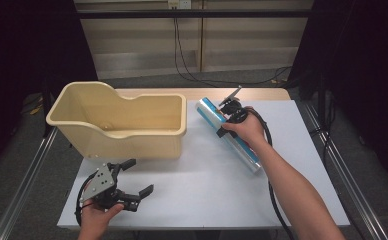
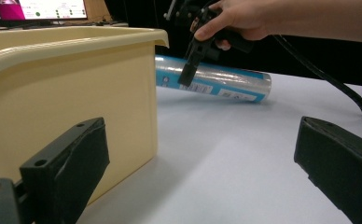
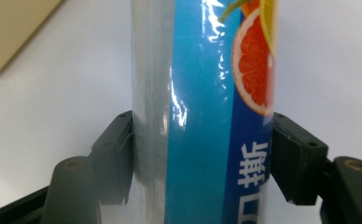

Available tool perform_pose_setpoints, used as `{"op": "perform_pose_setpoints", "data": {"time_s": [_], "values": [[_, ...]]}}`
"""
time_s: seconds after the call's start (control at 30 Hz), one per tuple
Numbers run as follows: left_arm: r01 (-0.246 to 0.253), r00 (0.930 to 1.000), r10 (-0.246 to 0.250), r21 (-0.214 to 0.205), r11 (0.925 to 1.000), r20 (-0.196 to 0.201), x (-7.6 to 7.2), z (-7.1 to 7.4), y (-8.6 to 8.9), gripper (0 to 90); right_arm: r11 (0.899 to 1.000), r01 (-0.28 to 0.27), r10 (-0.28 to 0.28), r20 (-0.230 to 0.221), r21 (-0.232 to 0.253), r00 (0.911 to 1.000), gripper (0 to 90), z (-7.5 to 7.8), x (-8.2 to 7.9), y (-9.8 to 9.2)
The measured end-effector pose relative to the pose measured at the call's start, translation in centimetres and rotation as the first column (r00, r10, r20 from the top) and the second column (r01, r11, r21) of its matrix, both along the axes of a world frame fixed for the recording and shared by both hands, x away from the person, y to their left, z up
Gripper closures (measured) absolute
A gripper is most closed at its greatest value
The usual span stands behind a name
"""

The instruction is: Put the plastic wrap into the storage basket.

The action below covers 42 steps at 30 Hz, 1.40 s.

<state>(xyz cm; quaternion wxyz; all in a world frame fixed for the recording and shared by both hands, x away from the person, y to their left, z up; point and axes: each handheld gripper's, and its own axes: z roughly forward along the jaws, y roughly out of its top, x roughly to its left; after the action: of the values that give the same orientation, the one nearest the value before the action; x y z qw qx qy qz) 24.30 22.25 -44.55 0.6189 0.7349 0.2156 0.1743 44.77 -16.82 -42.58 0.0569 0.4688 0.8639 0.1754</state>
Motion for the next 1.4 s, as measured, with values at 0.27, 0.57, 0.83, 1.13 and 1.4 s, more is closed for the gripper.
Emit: {"op": "perform_pose_setpoints", "data": {"time_s": [0.27, 0.57, 0.83, 1.13, 1.4], "values": [[-0.005, 1.0000, 0.005, -0.002, 1.0000, -0.003, 0.0, -0.1, 0.4, 2.9, 0.999, -0.020, 0.020, -0.016, -0.034, 0.9997, 31.8, -1.7, 0.3, 0.9], [-0.004, 1.0000, 0.004, 0.002, 1.0000, 0.004, -0.1, 0.0, 0.3, 2.9, 0.998, -0.029, 0.028, -0.021, -0.049, 0.9994, 29.9, -1.5, -0.1, 1.0], [-0.004, 1.0000, 0.004, 0.008, 1.0000, 0.005, -0.1, 0.1, 0.1, 2.9, 0.998, -0.040, 0.040, -0.012, -0.042, 0.9991, 26.7, 0.0, -1.2, 0.2], [0.005, 1.0000, -0.005, 0.013, 0.9999, 0.001, -0.1, 0.0, -0.2, 3.0, 0.999, -0.029, 0.029, -0.025, -0.033, 0.9993, 29.8, -1.5, -1.4, -0.2], [0.002, 1.0000, -0.002, 0.005, 1.0000, 0.000, 0.0, 0.0, 0.2, 3.1, 0.998, -0.028, 0.025, -0.048, -0.058, 0.9985, 32.0, -1.3, -1.1, 0.3]]}}
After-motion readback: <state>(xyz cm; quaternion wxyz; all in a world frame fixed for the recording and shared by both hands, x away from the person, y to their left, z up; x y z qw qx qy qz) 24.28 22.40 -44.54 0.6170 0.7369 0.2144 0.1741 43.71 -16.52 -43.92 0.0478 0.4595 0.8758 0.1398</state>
